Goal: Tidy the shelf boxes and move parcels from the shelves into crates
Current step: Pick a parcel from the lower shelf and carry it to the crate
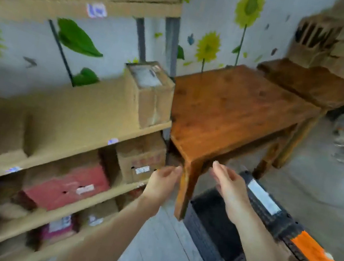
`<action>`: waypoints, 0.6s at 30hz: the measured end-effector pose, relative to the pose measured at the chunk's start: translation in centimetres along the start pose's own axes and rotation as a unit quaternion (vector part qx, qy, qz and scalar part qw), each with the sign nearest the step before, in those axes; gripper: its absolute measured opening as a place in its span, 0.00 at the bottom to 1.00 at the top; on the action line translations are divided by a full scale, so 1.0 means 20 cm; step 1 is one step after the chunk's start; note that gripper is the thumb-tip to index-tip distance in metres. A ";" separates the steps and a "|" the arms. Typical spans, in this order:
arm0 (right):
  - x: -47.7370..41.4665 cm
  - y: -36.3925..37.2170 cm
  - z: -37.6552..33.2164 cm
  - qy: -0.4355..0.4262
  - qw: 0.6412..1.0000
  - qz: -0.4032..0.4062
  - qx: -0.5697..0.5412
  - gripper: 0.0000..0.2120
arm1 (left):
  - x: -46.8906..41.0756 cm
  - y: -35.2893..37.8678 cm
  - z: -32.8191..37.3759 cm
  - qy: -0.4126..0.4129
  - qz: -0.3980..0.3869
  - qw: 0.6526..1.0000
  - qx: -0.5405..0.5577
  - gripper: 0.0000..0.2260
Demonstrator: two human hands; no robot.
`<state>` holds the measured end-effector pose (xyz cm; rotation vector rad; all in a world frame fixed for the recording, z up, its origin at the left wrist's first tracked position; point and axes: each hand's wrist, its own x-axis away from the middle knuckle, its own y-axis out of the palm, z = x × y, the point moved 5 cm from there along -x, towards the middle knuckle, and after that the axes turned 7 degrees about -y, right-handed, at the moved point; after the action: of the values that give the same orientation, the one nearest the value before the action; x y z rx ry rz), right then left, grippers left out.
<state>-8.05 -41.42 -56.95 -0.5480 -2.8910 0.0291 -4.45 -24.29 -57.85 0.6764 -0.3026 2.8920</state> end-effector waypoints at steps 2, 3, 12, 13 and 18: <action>-0.03 0.34 -0.11 -0.015 0.999 -0.048 -0.002 0.08 | -0.01 -0.35 0.06 0.025 0.052 0.998 0.024 0.10; -0.04 0.50 -0.15 -0.017 0.997 -0.071 0.000 0.08 | -0.01 -0.51 0.08 0.029 0.073 0.996 0.032 0.09; -0.09 1.62 -0.33 -0.046 0.973 -0.219 0.056 0.16 | 0.08 -1.59 0.02 0.034 0.294 0.953 0.064 0.12; -0.09 1.72 -0.32 -0.043 0.969 -0.238 0.060 0.19 | 0.09 -1.68 0.00 0.029 0.327 0.943 0.052 0.13; -0.10 2.16 -0.27 -0.016 0.946 -0.311 0.089 0.19 | 0.10 -2.03 -0.17 -0.047 0.455 0.889 -0.009 0.19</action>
<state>10.41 -1.94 -54.49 0.4090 -2.9105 0.2022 0.26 16.06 -53.35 0.8397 -0.8616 3.7154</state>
